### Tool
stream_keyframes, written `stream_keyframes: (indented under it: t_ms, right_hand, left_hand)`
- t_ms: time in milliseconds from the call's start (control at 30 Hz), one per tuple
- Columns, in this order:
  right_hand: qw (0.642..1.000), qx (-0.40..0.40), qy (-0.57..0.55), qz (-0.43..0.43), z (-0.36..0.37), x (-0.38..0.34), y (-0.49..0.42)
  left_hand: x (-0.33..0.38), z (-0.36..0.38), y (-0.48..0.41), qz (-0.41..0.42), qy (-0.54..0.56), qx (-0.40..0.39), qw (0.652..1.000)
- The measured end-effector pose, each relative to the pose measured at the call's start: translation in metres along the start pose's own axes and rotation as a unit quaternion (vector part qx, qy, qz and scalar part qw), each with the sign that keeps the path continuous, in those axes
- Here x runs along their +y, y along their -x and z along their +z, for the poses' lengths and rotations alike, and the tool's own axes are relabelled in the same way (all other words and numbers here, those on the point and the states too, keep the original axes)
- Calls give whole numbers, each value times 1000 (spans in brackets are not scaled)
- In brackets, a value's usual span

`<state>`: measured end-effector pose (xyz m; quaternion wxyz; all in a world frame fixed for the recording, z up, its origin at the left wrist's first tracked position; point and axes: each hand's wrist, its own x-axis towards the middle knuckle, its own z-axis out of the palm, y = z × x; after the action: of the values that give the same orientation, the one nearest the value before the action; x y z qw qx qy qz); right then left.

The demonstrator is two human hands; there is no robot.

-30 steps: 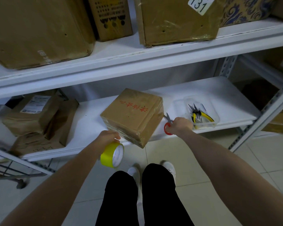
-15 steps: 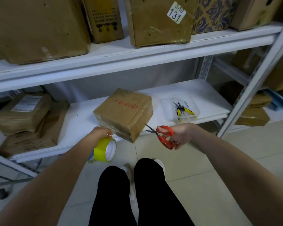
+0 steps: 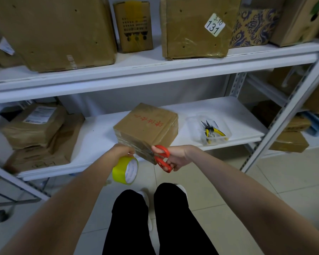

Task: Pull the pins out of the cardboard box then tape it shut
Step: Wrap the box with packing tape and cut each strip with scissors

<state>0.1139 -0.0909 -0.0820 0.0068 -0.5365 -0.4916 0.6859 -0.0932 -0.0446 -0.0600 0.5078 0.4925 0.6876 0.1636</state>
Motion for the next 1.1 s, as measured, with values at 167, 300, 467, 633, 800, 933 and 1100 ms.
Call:
stream_keyframes:
  t_ms: [167,300,467,633,800,933,1100]
  right_hand:
    - [999,35,-6,-11,3,-5,-8]
    - [998,63,3,-14,7,-11,-10]
    - [995,95,21,-9,8,-13,-12]
    - [992,122,28,-23,7,-20,-14]
    - [987,148,41,-45,2,-17,-14]
    - [984,158,63,-61,-3,-17,-16]
    - [986,139,85,-41,-7,-21,-10]
  left_hand:
    - [1,-2,-5,9,-16,-5,1000]
    - [1,-1,-5,26,-6,-31,999]
    - [3,0,-1,40,-28,-50,998]
    - [4,-3,-4,44,-55,-38,997]
    - [-1,-6,-14,75,-200,10,977]
    - [-2,-12,-13,107,-356,60,927]
    - [-8,-19,-11,106,-442,125,882]
